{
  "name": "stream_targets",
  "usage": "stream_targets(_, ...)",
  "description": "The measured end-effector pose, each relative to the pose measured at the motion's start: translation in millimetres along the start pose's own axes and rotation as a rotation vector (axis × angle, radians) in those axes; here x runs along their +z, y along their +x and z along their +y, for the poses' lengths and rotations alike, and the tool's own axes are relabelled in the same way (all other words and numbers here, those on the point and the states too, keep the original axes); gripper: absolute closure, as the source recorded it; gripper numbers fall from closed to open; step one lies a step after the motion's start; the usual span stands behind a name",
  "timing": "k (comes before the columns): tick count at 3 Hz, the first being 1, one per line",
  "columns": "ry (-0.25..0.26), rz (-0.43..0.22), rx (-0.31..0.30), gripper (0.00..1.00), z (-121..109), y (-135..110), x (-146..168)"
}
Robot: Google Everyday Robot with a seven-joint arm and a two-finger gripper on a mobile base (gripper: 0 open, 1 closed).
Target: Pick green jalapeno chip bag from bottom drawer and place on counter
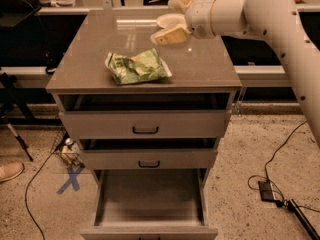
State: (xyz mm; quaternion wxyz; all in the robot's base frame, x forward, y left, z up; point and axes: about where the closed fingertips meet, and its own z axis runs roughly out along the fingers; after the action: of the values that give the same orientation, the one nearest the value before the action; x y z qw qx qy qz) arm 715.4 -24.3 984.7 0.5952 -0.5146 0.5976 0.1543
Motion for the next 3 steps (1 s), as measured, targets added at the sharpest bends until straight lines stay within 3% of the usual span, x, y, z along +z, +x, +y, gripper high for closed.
stream_targets(2, -0.065, 0.000, 0.013, 0.00, 18, 2, 13)
stream_targets(3, -0.093, -0.028, 0.041, 0.00, 21, 10, -2)
